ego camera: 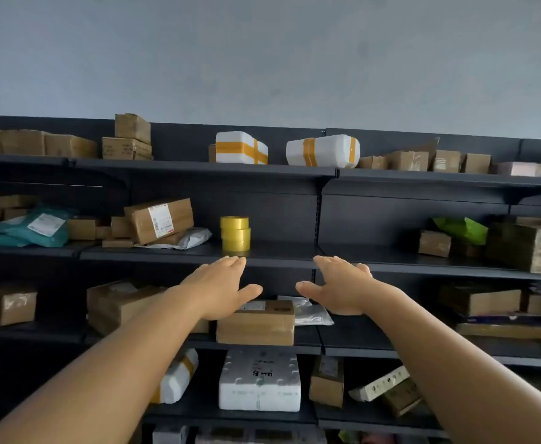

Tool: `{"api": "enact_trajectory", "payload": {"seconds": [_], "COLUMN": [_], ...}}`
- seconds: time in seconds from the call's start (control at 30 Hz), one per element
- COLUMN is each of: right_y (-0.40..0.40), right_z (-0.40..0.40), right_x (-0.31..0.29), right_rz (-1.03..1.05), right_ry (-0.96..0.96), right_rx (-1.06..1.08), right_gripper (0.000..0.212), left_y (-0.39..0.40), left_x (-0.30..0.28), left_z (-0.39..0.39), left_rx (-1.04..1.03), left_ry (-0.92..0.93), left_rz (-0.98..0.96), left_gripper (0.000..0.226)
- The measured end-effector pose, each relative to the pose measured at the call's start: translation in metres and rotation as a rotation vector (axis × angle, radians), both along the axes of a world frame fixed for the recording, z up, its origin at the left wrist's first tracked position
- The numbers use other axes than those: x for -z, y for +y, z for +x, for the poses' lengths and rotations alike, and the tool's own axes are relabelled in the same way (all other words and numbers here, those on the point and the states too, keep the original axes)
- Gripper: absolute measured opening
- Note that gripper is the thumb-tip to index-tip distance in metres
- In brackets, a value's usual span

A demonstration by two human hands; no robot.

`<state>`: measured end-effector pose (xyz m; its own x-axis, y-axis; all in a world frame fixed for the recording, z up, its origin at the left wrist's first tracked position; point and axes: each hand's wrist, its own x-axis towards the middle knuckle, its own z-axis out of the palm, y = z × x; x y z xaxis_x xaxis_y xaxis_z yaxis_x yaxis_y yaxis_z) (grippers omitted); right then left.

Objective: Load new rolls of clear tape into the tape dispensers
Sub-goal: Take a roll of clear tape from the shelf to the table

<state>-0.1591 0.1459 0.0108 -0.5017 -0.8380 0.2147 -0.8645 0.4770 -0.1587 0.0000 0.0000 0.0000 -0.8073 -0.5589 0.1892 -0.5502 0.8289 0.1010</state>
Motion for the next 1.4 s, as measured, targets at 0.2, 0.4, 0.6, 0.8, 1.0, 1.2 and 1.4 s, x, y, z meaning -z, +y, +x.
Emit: {"api": "enact_trajectory", "payload": {"seconds": [0.2, 0.4, 0.6, 0.8, 1.0, 1.2, 1.4], "right_y": [-0.051, -0.133, -0.212, -0.278, -0.35, -0.413, -0.466], "right_z": [-0.019, -0.052, -0.087, -0.129, -0.182, -0.237, -0.264], "right_x": [0.008, 0.014, 0.019, 0.029, 0.033, 0.03, 0.036], "right_rz": [0.0, 0.024, 0.005, 0.018, -0.001, -0.053, -0.205], "right_ry": [0.001, 0.003, -0.023, -0.074, -0.097, -0.227, -0.44], "right_rx": [-0.057, -0.056, -0.056, -0.06, -0.117, -0.224, -0.359], "right_gripper": [0.072, 0.067, 0.069, 0.073, 0.077, 0.084, 0.088], "left_y": [-0.048, -0.13, -0.201, -0.269, -0.33, -0.389, -0.424], "left_x": [0.009, 0.015, 0.016, 0.022, 0.03, 0.037, 0.047], "left_z": [-0.019, -0.054, -0.089, -0.123, -0.17, -0.226, -0.268], "left_rx": [-0.025, -0.007, 0.011, -0.009, -0.04, -0.093, -0.096], "left_ry": [-0.045, -0.029, -0.021, 0.011, 0.103, 0.282, 0.546], "left_rz": [-0.017, -0.055, -0.026, 0.038, 0.092, 0.255, 0.428], "left_gripper": [0.073, 0.074, 0.075, 0.077, 0.076, 0.08, 0.085]}}
